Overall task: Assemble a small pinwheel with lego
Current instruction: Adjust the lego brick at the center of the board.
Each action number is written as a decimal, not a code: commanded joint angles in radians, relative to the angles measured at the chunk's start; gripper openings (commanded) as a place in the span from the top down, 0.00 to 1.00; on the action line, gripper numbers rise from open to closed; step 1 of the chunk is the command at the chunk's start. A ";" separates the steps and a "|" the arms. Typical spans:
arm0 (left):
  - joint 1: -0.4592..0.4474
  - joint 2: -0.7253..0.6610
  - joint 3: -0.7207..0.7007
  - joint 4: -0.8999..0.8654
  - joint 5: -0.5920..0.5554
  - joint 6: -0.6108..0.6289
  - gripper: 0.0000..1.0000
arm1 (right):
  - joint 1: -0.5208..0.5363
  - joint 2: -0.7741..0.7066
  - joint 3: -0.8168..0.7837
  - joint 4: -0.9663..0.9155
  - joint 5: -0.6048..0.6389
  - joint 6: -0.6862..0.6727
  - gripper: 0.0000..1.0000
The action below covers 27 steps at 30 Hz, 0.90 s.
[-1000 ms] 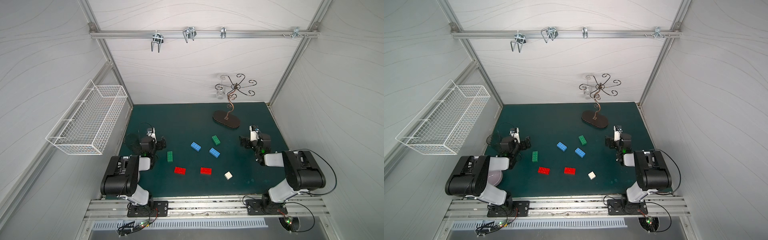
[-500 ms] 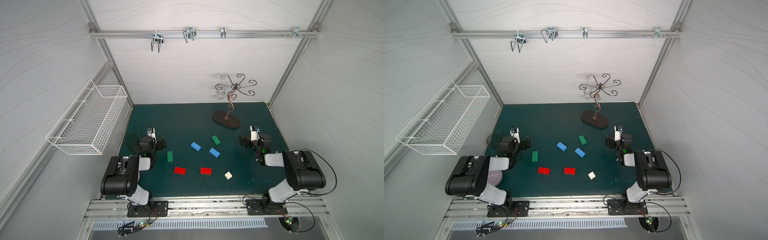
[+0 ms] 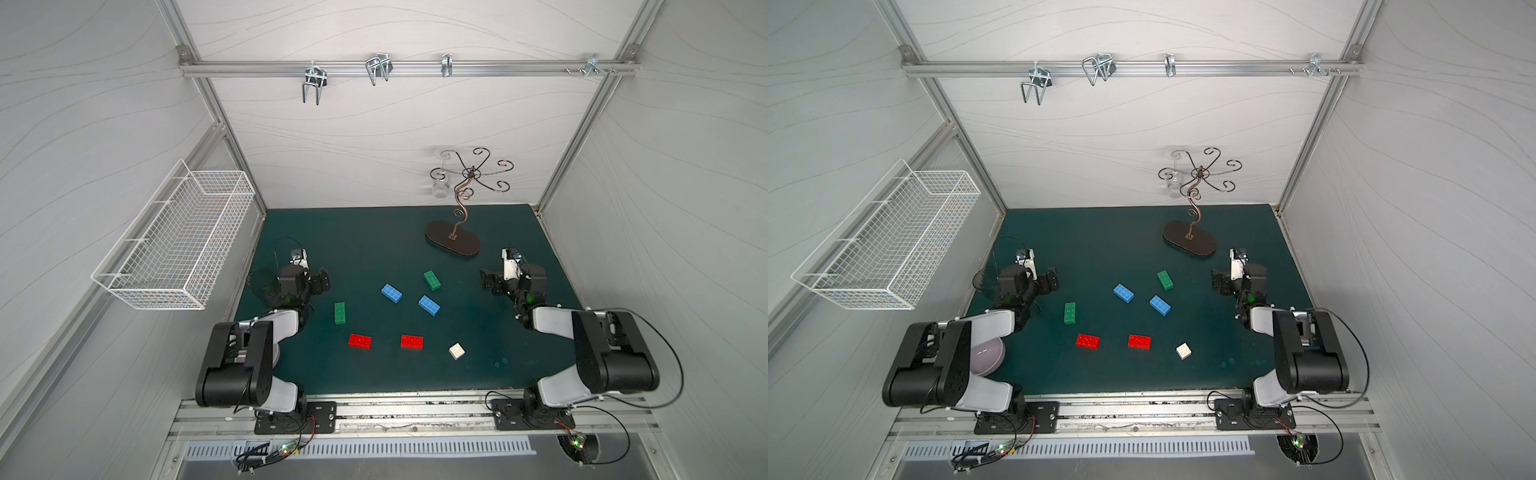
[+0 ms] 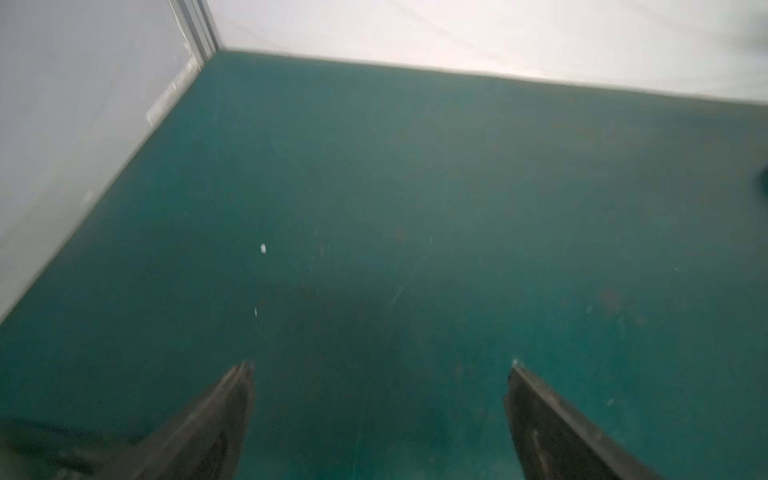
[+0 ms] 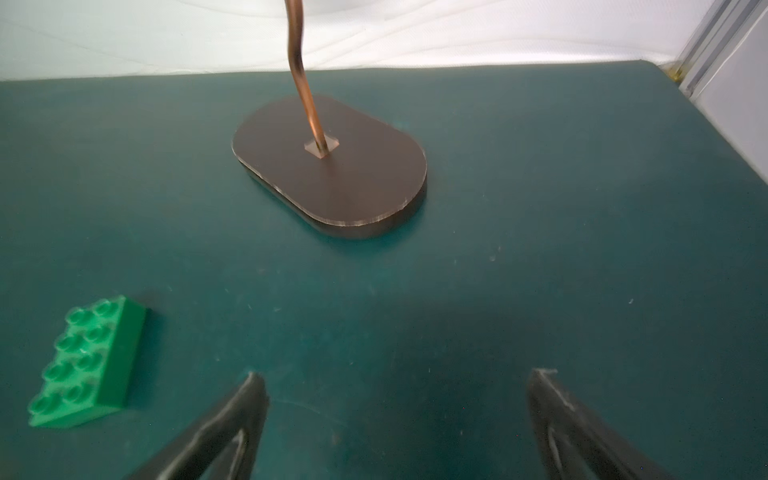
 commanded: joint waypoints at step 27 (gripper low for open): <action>-0.148 0.069 0.316 -0.591 0.610 -0.663 0.10 | 0.698 0.543 0.868 -0.852 -0.169 -0.297 0.08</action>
